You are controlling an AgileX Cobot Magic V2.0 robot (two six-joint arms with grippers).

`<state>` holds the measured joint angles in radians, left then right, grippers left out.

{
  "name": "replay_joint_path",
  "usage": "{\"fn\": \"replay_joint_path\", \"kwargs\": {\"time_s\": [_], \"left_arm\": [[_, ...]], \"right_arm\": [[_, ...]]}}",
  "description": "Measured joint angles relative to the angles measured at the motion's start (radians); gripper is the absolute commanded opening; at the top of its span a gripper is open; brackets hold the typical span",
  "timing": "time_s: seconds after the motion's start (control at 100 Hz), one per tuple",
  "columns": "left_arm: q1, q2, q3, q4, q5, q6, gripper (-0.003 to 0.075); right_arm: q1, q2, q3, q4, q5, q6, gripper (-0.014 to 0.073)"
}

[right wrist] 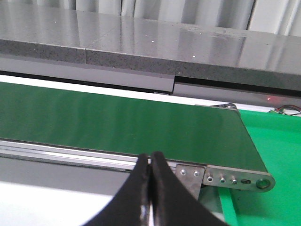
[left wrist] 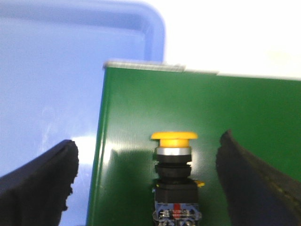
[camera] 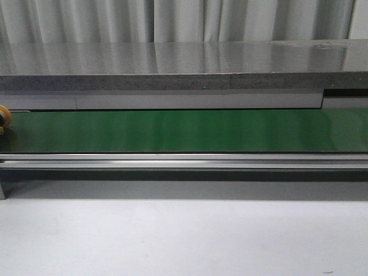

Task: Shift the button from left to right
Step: 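Open the left gripper and withdraw it from the button, then let the belt carry the button toward the right gripper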

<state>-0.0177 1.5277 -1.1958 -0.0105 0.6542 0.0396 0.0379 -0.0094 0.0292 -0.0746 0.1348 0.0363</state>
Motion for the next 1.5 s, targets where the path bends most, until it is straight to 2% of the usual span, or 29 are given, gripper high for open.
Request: {"fn": "replay_joint_path", "kwargs": {"time_s": [0.32,0.67,0.96,1.1,1.5], "left_arm": [[-0.100,-0.324,0.166,-0.004,-0.123,0.000,0.0572],[-0.104,-0.738,0.506,-0.004,-0.315,0.000,0.0572],[-0.104,-1.019,0.745,-0.004,-0.400,0.000,0.0572],[-0.104,-1.083,0.814,-0.004,-0.452,0.000,0.0572],[-0.104,-1.090,0.897,0.000,-0.671,0.000,0.0571]], "right_arm": [[0.000,0.000,0.000,0.000,0.000,0.000,-0.0068],[0.000,0.000,0.000,0.000,0.000,0.000,-0.0068],[0.000,0.000,0.000,0.000,0.000,0.000,-0.0068],[0.000,0.000,0.000,0.000,0.000,0.000,-0.0068],[0.000,0.000,0.000,0.000,0.000,0.000,-0.0068]]}}
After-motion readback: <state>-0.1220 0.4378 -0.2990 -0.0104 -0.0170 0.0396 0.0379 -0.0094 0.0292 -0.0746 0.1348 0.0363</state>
